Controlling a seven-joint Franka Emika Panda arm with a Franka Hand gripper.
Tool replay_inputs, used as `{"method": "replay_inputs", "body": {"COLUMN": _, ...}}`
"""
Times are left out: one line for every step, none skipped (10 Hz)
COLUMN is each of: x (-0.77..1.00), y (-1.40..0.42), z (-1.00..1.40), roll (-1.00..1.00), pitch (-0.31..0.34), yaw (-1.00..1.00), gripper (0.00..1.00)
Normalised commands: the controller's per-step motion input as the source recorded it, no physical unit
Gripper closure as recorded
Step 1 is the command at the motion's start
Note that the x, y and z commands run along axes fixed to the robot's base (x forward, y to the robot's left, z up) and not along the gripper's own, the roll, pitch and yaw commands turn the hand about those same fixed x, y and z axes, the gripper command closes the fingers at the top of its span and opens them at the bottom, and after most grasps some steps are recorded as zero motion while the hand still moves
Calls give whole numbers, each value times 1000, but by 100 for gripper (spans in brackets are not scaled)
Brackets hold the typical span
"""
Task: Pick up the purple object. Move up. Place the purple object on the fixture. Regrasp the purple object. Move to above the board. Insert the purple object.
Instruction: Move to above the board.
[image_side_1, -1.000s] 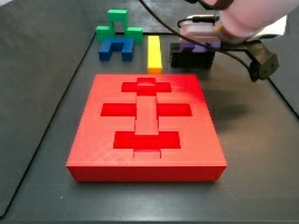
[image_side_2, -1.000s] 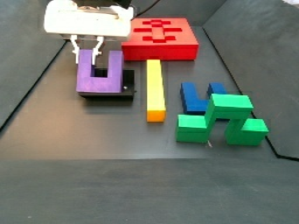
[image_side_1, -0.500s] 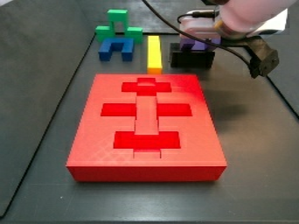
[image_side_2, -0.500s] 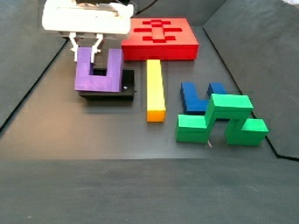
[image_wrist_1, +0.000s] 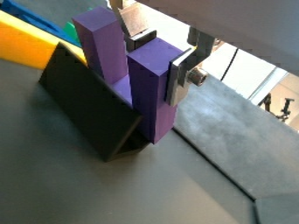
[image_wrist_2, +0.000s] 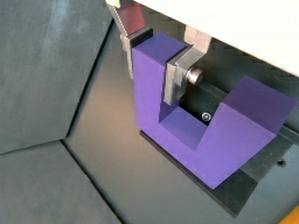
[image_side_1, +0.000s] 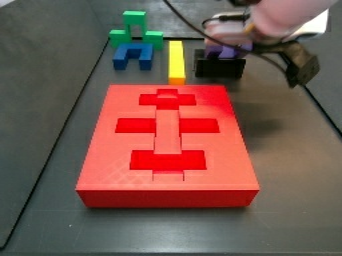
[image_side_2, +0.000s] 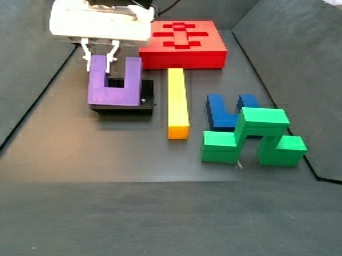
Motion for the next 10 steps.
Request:
{"method": "replay_inputs", "body": {"x": -15, "y": -11, "z": 1400, "roll": -34, "pitch": -2, "yaw": -57, "gripper": 100}}
{"method": "replay_inputs", "body": {"x": -46, "y": -8, "z": 1400, "roll": -83, "pitch": -18, "yaw": -61, "gripper": 100}}
{"method": "replay_inputs", "body": {"x": -54, "y": 7, "z": 1400, "roll": -60, "pitch": -13, "yaw": -47, "gripper": 100}}
{"method": "replay_inputs", "body": {"x": -38, "y": -8, "z": 1400, "roll": -38, "pitch": 44, "yaw": -35, "gripper": 100}}
{"method": "replay_inputs", "body": {"x": -33, "y": -21, "z": 1400, "roll": -10, "pitch": 56, "yaw": -35, "gripper": 100}}
{"method": "replay_inputs", "body": {"x": -32, "y": -15, "z": 1400, "roll": -5, "pitch": 61, "yaw": -24, "gripper": 100}}
{"method": "replay_inputs", "body": {"x": -6, "y": -12, "z": 719, "roll": -14, "pitch": 81, "yaw": -1, "gripper": 100}}
{"method": "replay_inputs", "body": {"x": 18, "y": -9, "z": 301, "roll": -4, "pitch": 98, "yaw": 7, "gripper": 100}}
{"method": "replay_inputs", "body": {"x": -1264, "y": -1400, "z": 234, "roll": -1000, "pitch": 176, "yaw": -53, "gripper": 100}}
{"method": "replay_inputs", "body": {"x": -1285, "y": -1400, "z": 269, "roll": -1000, "pitch": 167, "yaw": -49, "gripper": 100}}
